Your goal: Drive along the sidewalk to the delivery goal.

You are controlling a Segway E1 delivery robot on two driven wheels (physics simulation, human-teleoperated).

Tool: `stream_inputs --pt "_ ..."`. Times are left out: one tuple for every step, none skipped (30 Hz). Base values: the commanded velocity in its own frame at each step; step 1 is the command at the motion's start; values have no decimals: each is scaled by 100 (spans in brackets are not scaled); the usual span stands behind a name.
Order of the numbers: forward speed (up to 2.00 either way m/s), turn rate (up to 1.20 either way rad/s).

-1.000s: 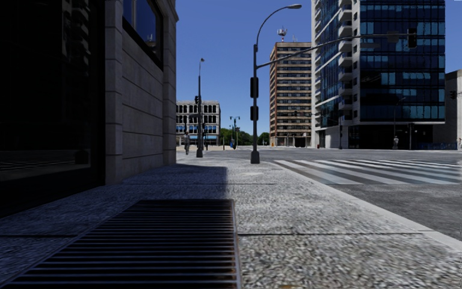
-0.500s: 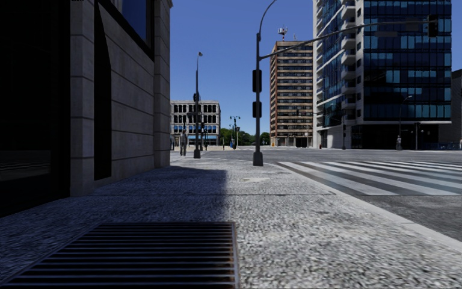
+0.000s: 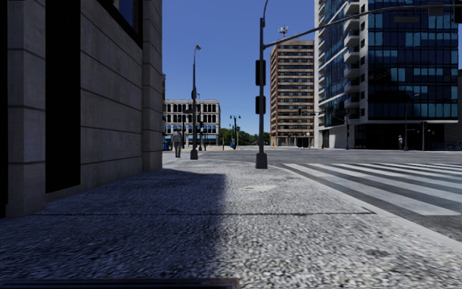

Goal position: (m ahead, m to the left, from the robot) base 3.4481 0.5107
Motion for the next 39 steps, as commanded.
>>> stream_inputs --pt "200 0" --pt "200 0" --pt "200 0" --pt "200 0" --pt "200 0" --pt "200 0" --pt "200 0" --pt "200 0" --pt "200 0" --pt "200 0" --pt "200 0" --pt "200 0" --pt "200 0" --pt "200 0" --pt "200 0" --pt "200 0" --pt "200 0" --pt "200 0" --pt "200 0" --pt "200 0" --pt "200 0" --pt "200 0" --pt "200 0" --pt "200 13" --pt "200 62" --pt "200 80" --pt "200 80" --pt "200 94" --pt "200 98" --pt "200 29" --pt "200 0" --pt "200 0" --pt "200 0" --pt "200 0" --pt "200 0" --pt "200 0" --pt "200 0" --pt "200 0" --pt "200 0"
